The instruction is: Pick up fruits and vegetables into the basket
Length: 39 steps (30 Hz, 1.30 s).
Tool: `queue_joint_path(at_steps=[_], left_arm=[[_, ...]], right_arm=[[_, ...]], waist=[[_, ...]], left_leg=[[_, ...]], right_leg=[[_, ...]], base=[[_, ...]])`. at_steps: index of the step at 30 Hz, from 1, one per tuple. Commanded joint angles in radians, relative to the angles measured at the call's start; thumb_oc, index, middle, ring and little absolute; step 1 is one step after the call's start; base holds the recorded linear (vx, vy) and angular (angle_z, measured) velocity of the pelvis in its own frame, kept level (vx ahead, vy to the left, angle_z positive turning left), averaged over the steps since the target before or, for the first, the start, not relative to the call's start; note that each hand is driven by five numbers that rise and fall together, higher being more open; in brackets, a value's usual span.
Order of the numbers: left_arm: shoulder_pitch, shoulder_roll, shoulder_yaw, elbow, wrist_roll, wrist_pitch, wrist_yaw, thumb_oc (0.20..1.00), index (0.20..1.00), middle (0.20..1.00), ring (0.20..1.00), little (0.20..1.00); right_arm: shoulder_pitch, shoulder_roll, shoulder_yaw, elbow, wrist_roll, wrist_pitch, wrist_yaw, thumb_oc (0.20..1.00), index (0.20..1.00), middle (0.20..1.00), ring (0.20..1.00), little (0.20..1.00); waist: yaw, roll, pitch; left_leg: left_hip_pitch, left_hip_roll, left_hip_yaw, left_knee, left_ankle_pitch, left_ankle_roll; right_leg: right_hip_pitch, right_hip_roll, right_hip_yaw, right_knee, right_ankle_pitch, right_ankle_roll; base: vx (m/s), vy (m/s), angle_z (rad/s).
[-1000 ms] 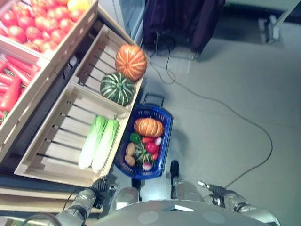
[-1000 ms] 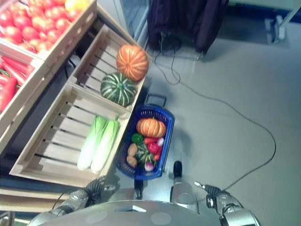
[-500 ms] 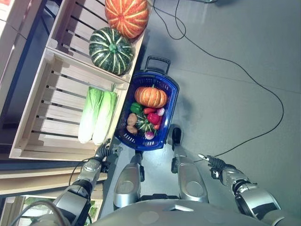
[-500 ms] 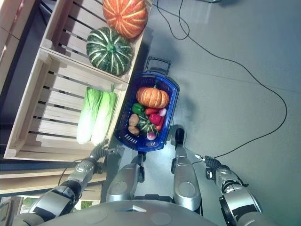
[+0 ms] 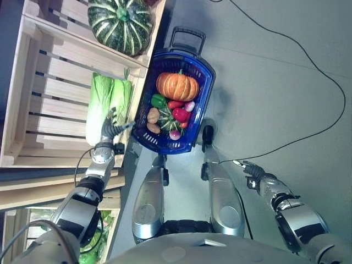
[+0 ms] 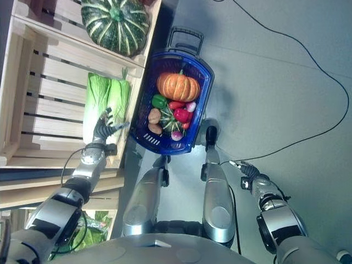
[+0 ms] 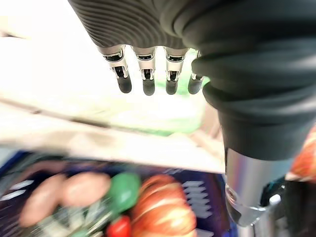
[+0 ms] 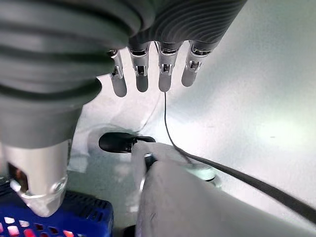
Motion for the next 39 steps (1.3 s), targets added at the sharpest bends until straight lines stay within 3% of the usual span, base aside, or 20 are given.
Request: queue_joint_path(at_steps=[1, 6, 10, 16, 25, 39], left_arm=[[0.014, 0.045, 0.081, -0.058, 0.096, -0.073, 0.192, 1.000, 1.000, 1.000, 1.000, 1.000], [-0.023, 0.064, 0.110, -0.086, 0.273, -0.033, 0.435, 1.000, 1.000, 1.000, 1.000, 1.000], [-0.051, 0.086, 0.120, -0.066, 0.425, 0.056, 0.623, 1.000, 1.000, 1.000, 1.000, 1.000], [-0.093, 0.112, 0.114, 0.010, 0.509, 0.164, 0.744, 1.000, 1.000, 1.000, 1.000, 1.000], [-0.160, 0.154, 0.102, 0.146, 0.490, 0.259, 0.733, 1.000, 1.000, 1.000, 1.000, 1.000], [-0.250, 0.172, 0.055, 0.299, 0.359, 0.341, 0.470, 1.000, 1.000, 1.000, 1.000, 1.000]], right_arm=[[0.049, -0.027, 0.027, -0.027, 0.033, 0.000, -0.024, 1.000, 1.000, 1.000, 1.000, 1.000], [0.035, -0.020, 0.035, -0.033, 0.045, 0.001, -0.031, 1.000, 1.000, 1.000, 1.000, 1.000], [0.026, -0.008, 0.054, -0.043, 0.065, 0.000, -0.038, 1.000, 1.000, 1.000, 1.000, 1.000], [0.001, -0.012, 0.071, -0.042, 0.077, 0.005, -0.031, 1.000, 1.000, 1.000, 1.000, 1.000], [-0.031, -0.025, 0.093, -0.031, 0.079, 0.010, -0.013, 1.000, 1.000, 1.000, 1.000, 1.000], [-0.069, -0.048, 0.106, -0.013, 0.065, 0.018, 0.007, 1.000, 1.000, 1.000, 1.000, 1.000]], waist=[[-0.005, -0.004, -0.007], [0.000, -0.012, -0.007], [-0.001, -0.026, -0.007], [-0.008, -0.043, -0.007], [-0.024, -0.057, -0.007], [-0.041, -0.064, -0.007]], left_leg=[[-0.182, -0.080, 0.000, 0.140, -0.017, 0.053], [-0.241, -0.081, -0.007, 0.190, -0.031, 0.055], [-0.273, -0.077, -0.012, 0.221, -0.039, 0.052], [-0.299, -0.070, -0.011, 0.242, -0.044, 0.046], [-0.328, -0.064, -0.007, 0.258, -0.045, 0.038], [-0.343, -0.060, -0.005, 0.266, -0.046, 0.034]], right_leg=[[-0.103, 0.029, 0.047, 0.255, -0.185, 0.026], [-0.162, 0.039, 0.053, 0.305, -0.201, 0.017], [-0.193, 0.047, 0.059, 0.329, -0.207, 0.011], [-0.219, 0.056, 0.064, 0.343, -0.211, 0.006], [-0.245, 0.063, 0.067, 0.352, -0.215, 0.000], [-0.257, 0.073, 0.066, 0.368, -0.229, -0.002]], base=[[-0.03, -0.026, 0.07], [-0.01, -0.029, 0.08], [0.00, -0.038, 0.09], [0.00, -0.004, 0.03], [0.00, 0.007, -0.01], [0.01, 0.008, -0.03]])
